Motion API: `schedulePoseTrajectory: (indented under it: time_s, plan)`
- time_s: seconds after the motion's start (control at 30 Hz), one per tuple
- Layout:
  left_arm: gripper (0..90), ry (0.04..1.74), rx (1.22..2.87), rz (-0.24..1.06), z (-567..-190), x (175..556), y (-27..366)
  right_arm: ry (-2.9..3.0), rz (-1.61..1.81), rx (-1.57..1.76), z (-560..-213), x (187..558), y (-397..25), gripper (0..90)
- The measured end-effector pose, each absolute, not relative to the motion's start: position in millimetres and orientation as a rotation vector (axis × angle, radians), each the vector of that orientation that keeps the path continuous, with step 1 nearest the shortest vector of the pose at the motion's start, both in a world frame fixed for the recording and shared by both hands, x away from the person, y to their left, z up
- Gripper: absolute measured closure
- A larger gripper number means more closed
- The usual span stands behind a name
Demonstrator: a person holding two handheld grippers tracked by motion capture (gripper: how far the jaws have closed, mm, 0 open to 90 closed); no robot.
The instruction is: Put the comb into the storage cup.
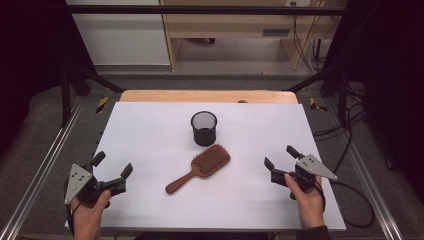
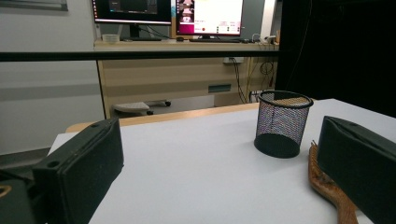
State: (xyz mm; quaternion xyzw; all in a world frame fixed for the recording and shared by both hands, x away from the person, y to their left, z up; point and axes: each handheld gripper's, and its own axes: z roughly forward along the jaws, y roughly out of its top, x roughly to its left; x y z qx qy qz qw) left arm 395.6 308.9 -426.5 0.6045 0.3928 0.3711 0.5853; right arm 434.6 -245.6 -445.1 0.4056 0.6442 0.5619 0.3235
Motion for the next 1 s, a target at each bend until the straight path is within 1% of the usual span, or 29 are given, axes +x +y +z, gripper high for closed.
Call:
schedulePoseTrajectory:
  time_s: [0.23, 0.37, 0.4, 0.43, 0.47, 0.5, 0.53, 0.57, 0.6, 0.63, 0.67, 0.7, 0.73, 0.77, 0.8, 0.87, 0.9, 0.93, 0.97, 1.0]
  plan:
    - [1.5, 0.924, 1.425, 0.861, -427.3, 396.2, 307.8, 1.702, 1.461, 1.111, -445.5, 435.3, -244.0, 8.2]
    - [1.6, 0.923, 1.433, 0.86, -427.9, 396.1, 305.9, 1.696, 1.454, 1.151, -445.8, 436.9, -243.3, 11.1]
    - [1.7, 0.928, 1.435, 0.862, -428.4, 396.1, 306.1, 1.694, 1.45, 1.172, -445.6, 437.9, -243.2, 16.7]
    - [1.7, 0.93, 1.434, 0.861, -428.6, 396.3, 306.3, 1.694, 1.444, 1.175, -445.6, 438.2, -243.4, 19.9]
    - [1.8, 0.93, 1.434, 0.861, -428.6, 396.3, 306.3, 1.694, 1.444, 1.175, -445.6, 438.2, -243.4, 19.9]
    - [1.9, 0.933, 1.432, 0.862, -428.8, 396.4, 306.9, 1.689, 1.449, 1.183, -444.9, 438.6, -243.7, 22.9]
    - [1.9, 0.937, 1.429, 0.863, -429.0, 396.5, 307.2, 1.689, 1.449, 1.183, -444.9, 438.6, -243.7, 22.9]
    - [1.9, 0.94, 1.428, 0.86, -429.3, 396.5, 307.4, 1.685, 1.449, 1.184, -444.4, 438.8, -244.1, 26.4]
    - [2.0, 0.943, 1.427, 0.859, -429.4, 396.5, 306.8, 1.685, 1.441, 1.202, -444.4, 439.0, -245.3, 33.5]
    - [2.0, 0.943, 1.427, 0.859, -429.4, 396.5, 306.8, 1.685, 1.441, 1.202, -444.4, 439.0, -245.3, 33.5]
    - [2.1, 0.943, 1.427, 0.859, -429.3, 396.3, 306.6, 1.701, 1.402, 1.227, -444.9, 439.0, -246.1, 42.9]
    - [2.2, 0.942, 1.426, 0.858, -429.1, 396.0, 306.2, 1.708, 1.379, 1.238, -445.2, 438.7, -246.5, 46.9]
    - [2.2, 0.941, 1.43, 0.86, -428.8, 395.5, 305.9, 1.708, 1.379, 1.238, -445.2, 438.7, -246.5, 46.9]
    - [2.3, 0.942, 1.43, 0.858, -428.9, 394.8, 305.7, 1.719, 1.376, 1.242, -444.6, 437.7, -247.2, 55.5]
    - [2.4, 0.942, 1.43, 0.858, -428.9, 394.8, 305.7, 1.718, 1.369, 1.237, -444.3, 437.3, -247.1, 55.5]
    - [2.5, 0.945, 1.433, 0.857, -429.2, 394.8, 306.1, 1.717, 1.36, 1.235, -444.3, 437.2, -246.4, 62.7]
    - [2.6, 0.949, 1.437, 0.85, -430.1, 395.9, 306.3, 1.729, 1.343, 1.24, -445.4, 438.0, -245.0, 68.1]
    - [2.6, 0.949, 1.437, 0.85, -430.1, 395.9, 306.3, 1.729, 1.343, 1.24, -445.4, 438.0, -245.0, 68.1]
    - [2.6, 0.952, 1.437, 0.845, -430.6, 396.7, 306.3, 1.744, 1.333, 1.247, -447.1, 439.6, -243.9, 73.4]
    - [2.8, 0.95, 1.438, 0.845, -430.4, 396.5, 306.2, 1.756, 1.335, 1.249, -447.6, 440.1, -243.4, 75.2]
